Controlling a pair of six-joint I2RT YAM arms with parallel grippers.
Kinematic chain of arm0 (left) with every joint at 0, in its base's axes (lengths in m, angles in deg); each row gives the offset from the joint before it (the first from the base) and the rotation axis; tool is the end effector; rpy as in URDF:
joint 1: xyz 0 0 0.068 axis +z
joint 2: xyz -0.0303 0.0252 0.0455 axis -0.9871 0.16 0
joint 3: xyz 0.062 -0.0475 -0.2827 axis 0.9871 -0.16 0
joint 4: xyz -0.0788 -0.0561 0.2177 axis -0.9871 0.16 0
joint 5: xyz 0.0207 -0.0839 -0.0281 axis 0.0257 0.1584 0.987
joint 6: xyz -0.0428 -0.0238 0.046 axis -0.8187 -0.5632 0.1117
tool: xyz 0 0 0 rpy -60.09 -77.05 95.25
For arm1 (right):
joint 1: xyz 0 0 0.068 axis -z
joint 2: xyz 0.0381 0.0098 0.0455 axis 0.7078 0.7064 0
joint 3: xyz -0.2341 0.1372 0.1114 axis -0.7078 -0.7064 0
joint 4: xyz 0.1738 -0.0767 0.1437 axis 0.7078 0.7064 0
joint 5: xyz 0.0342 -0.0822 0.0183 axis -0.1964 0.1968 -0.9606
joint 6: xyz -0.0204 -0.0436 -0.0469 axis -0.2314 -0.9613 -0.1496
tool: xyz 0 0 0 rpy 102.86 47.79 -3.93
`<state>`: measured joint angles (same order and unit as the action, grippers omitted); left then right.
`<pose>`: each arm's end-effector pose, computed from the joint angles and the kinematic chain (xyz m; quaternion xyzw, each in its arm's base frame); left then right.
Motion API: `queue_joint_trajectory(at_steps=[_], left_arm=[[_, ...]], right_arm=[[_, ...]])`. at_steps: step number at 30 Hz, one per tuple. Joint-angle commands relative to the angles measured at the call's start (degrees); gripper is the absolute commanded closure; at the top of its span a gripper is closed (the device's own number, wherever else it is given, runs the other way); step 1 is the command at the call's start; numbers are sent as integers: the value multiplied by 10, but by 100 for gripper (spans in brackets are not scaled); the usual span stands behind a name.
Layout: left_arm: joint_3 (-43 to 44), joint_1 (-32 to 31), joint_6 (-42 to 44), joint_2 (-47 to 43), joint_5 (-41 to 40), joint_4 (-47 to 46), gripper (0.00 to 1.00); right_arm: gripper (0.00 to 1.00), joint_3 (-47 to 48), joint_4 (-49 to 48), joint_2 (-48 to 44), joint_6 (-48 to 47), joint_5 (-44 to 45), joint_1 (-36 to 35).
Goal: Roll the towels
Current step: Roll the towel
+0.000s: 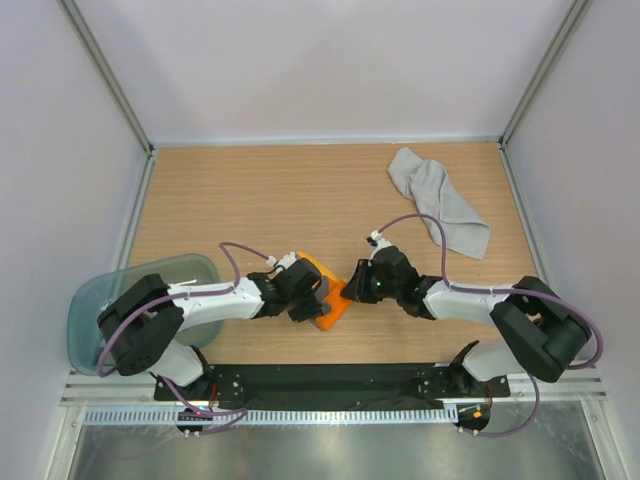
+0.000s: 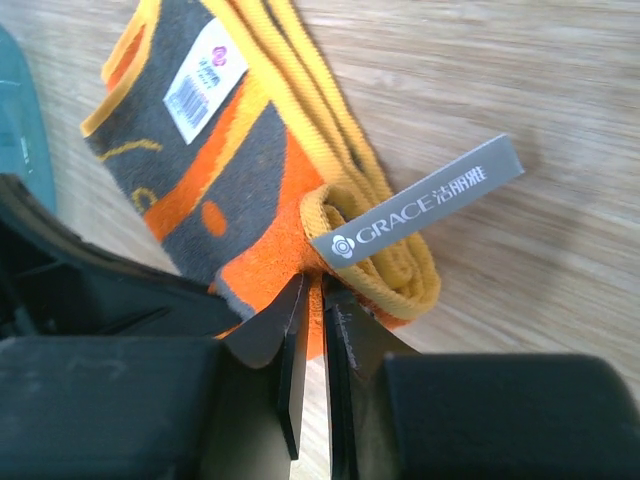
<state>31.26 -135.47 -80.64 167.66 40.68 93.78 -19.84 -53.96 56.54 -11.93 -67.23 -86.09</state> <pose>0.1542 -0.2092 0.1772 -0.1903 0.9447 -0.2212 0.1497 0.1816 0.1702 0.1766 -0.0196 0.8982 0.3472 0.2690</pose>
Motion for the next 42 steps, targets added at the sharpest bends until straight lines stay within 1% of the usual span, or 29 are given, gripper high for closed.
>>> queue_joint_trajectory(at_steps=[1,5,10,12,13,14,15,16,17,18,19,21,22,23,24,25,26,27,28,29,30,31,33,35,37,39,40,42], left_arm=[[-9,3,11,3,5,13,99],[-16,3,19,3,10,18,99],[-32,2,23,-8,6,24,99],[-36,1,26,-22,-5,34,90],[-38,0,29,-28,-10,41,83],[-37,-2,38,-34,-18,57,72],[-32,-3,40,-47,-26,70,67],[-29,-3,46,-54,-50,84,62],[-23,-8,48,-60,-64,119,58],[-18,-10,57,-67,-77,135,58],[-4,-13,60,-77,-109,155,58],[15,-31,71,-84,-150,213,58],[46,-43,74,-83,-200,236,59],[65,-57,79,-79,-235,283,59],[91,-99,86,-71,-266,307,58],[115,-118,105,-62,-293,327,56],[163,-136,117,-34,-337,355,52],[184,-161,133,-21,-349,361,51],[219,-174,166,9,-369,361,47],[230,-183,180,22,-373,355,47],[239,-198,204,31,-374,341,46],[245,-203,243,42,-373,323,43],[251,-206,272,65,-362,273,40],[249,-206,300,73,-355,228,33],[237,-206,319,79,-343,187,30],[216,-206,341,81,-327,158,29],[206,-206,349,82,-321,125,28],[190,-205,369,85,-308,96,27]], right_arm=[[82,3,-32,16,10,49,1],[83,32,26,45,23,92,1],[85,55,52,79,27,95,1],[85,59,55,86,26,95,1],[85,59,56,88,26,95,1],[85,60,56,89,25,114,2],[85,59,56,89,26,114,1],[85,59,56,90,24,114,1],[85,59,56,91,24,114,1],[85,58,55,91,24,114,1],[85,58,54,92,23,114,2],[85,57,52,93,23,112,2],[85,58,51,94,23,111,1],[85,57,49,95,22,109,2],[85,58,49,94,22,108,1],[85,56,49,94,21,107,1],[85,55,46,94,21,107,1],[85,55,45,94,20,107,1],[85,55,45,95,20,106,1],[85,56,44,95,21,105,1],[85,55,44,95,19,105,1],[85,55,43,95,19,105,1],[85,54,42,96,19,105,2],[85,56,43,97,18,105,2],[85,56,43,97,18,105,1],[85,56,42,96,16,106,2],[85,55,41,97,16,105,1],[85,56,38,99,16,84,2]])
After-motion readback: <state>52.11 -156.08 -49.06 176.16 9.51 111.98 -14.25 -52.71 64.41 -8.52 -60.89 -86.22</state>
